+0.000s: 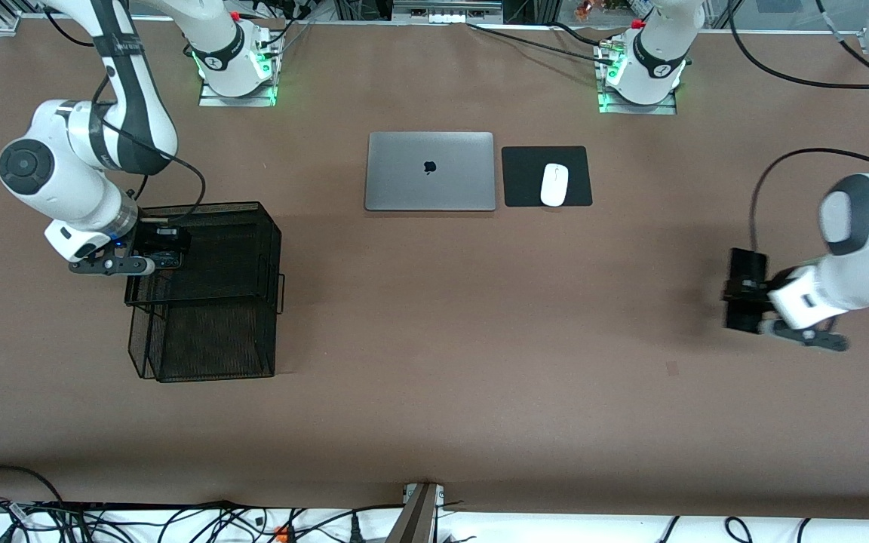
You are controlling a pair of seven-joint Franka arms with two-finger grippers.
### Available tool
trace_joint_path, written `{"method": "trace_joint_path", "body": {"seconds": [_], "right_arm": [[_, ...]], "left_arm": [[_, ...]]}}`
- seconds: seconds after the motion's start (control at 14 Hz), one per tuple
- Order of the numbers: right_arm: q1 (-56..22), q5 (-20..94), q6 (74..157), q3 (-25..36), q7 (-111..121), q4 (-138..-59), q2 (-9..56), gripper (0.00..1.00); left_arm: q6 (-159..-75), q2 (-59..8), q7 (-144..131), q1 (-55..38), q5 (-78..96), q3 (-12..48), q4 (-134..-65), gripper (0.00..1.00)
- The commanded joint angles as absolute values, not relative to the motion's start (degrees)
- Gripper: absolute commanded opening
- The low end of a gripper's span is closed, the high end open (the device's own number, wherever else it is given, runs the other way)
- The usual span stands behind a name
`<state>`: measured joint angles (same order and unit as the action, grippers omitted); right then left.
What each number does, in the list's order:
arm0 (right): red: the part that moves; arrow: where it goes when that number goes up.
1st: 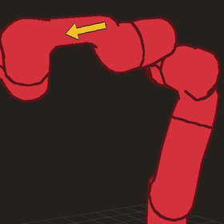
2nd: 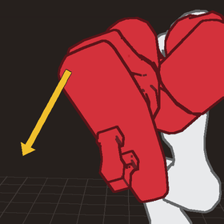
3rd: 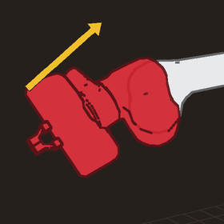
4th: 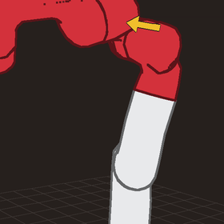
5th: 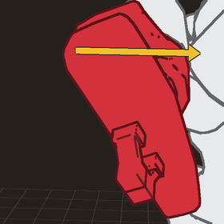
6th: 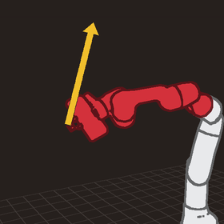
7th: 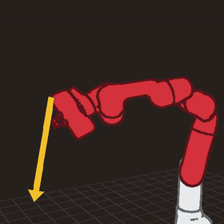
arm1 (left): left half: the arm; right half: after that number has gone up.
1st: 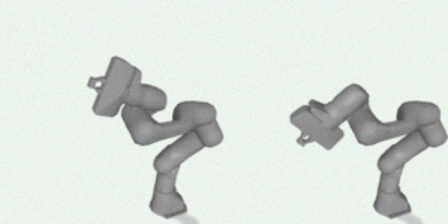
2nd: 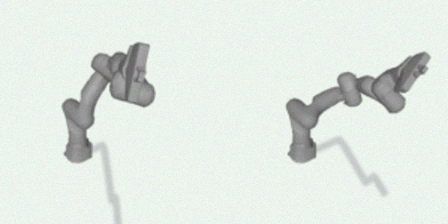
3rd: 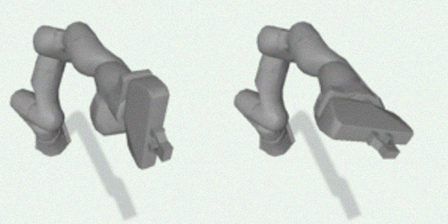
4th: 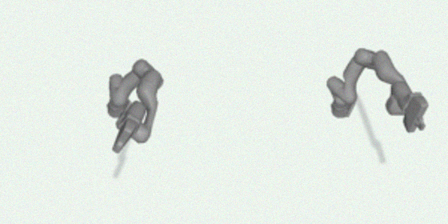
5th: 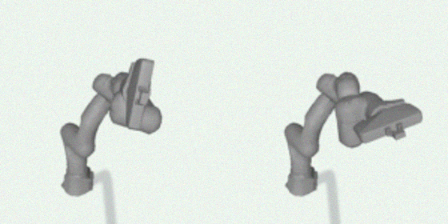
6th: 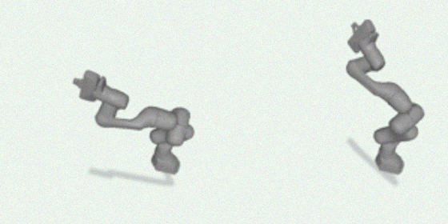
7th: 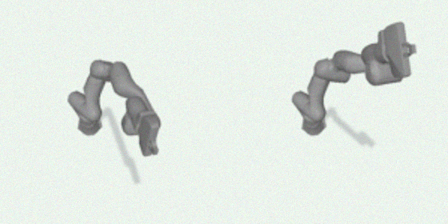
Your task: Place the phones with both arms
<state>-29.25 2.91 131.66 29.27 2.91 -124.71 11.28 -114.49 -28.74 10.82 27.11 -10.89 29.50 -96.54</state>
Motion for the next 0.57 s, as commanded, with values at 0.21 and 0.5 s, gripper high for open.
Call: {"method": "trace_joint_path", "body": {"seconds": [0.21, 0.5], "right_arm": [[-28.1, 4.5, 130.0, 29.3, 4.5, -120.8, 11.8, 1.00], [-28.1, 4.5, 117.5, 29.3, 4.6, -110.5, 11.5, 1.00]], "left_arm": [[-113.6, -37.6, -9.0, 2.1, -10.8, 29.4, -86.6, 0.06], [-124.4, -45.1, -27.2, -11.1, -11.2, 28.9, -83.0, 0.06]]}}
